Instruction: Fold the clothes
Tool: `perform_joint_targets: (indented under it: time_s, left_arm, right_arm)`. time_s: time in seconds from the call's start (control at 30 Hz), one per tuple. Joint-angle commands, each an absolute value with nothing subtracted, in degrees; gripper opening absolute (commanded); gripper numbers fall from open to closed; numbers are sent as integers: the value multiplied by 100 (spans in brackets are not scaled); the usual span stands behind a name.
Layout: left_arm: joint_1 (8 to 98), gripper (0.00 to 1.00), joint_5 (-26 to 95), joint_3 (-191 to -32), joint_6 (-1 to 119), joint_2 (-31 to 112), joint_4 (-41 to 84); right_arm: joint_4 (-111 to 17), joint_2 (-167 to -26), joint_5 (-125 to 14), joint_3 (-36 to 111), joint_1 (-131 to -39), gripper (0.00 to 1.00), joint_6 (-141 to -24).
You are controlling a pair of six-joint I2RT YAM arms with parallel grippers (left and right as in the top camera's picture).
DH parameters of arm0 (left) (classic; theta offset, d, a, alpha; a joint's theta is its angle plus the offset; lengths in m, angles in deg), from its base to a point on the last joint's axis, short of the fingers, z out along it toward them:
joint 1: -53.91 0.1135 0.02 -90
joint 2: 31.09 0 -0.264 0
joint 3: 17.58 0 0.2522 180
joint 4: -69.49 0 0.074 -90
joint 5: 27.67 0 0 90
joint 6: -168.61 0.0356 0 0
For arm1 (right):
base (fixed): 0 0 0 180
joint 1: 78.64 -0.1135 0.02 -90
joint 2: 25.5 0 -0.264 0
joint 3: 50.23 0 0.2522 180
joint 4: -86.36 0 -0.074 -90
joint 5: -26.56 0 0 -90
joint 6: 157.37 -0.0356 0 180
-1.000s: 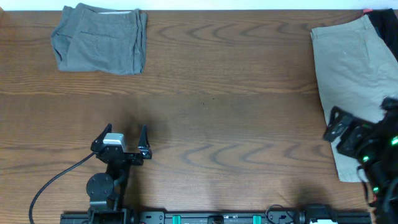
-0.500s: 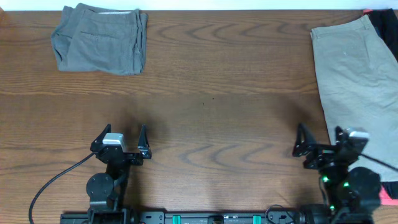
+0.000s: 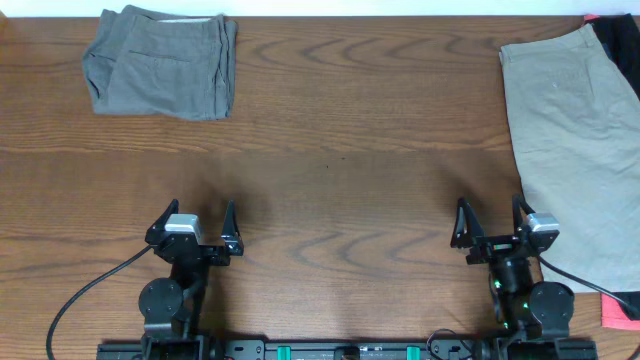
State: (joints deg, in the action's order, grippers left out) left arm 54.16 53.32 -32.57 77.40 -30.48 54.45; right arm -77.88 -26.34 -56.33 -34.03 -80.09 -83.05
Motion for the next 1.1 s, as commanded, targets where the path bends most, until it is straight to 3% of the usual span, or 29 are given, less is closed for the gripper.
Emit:
perform_joint_targets:
  time_s: [0.0, 0.27, 1.07]
  left_arm:
    - [5399, 98, 5275, -3157, 7797, -3086, 5257]
    - [5399, 98, 5275, -3157, 7797, -3086, 5257]
    - [5399, 98, 5275, -3157, 7797, -3086, 5257]
  right_arm:
    - [-8018, -2577, -5620, -3619, -8070, 99, -8226]
    - [-7557, -2577, -6216, -3615, -8070, 99, -8228]
    - [-7567, -2577, -6214, -3615, -8070, 99, -8228]
